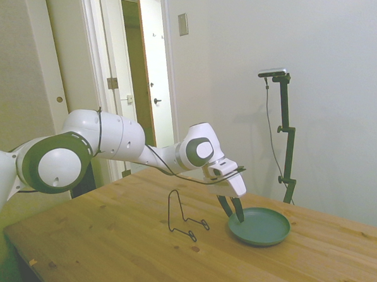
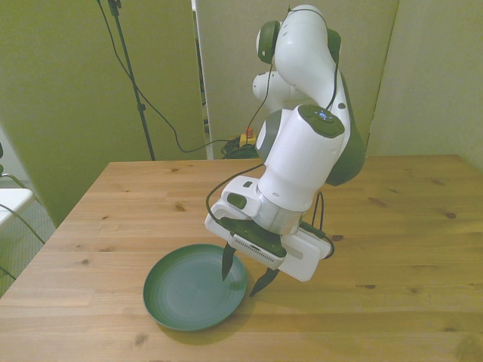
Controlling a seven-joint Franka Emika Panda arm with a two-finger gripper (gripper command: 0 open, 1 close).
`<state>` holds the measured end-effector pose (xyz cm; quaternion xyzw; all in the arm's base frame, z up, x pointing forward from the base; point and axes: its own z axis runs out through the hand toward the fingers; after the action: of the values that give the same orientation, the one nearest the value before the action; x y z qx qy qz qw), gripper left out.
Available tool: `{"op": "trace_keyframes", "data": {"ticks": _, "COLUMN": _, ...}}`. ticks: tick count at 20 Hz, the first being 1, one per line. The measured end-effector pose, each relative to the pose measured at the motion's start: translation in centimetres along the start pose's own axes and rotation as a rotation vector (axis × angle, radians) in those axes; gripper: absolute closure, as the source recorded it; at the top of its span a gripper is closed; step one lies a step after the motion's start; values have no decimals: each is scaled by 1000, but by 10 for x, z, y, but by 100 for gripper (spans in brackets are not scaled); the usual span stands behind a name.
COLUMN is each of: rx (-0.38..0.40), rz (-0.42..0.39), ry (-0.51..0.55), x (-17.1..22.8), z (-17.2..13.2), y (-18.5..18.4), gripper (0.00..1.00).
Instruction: Load the plate
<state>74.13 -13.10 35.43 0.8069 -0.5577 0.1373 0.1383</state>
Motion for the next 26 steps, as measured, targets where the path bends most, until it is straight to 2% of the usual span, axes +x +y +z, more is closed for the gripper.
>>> {"op": "trace_keyframes", "data": {"ticks": 19, "rx": 19, "rz": 30, "ry": -28, "x": 7, "z": 2, "y": 1, "gripper": 100}}
{"op": "trace_keyframes", "data": {"ticks": 26, "rx": 81, "rz": 93, "ry": -99, "x": 19, "z": 0, "y": 2, "gripper": 100}}
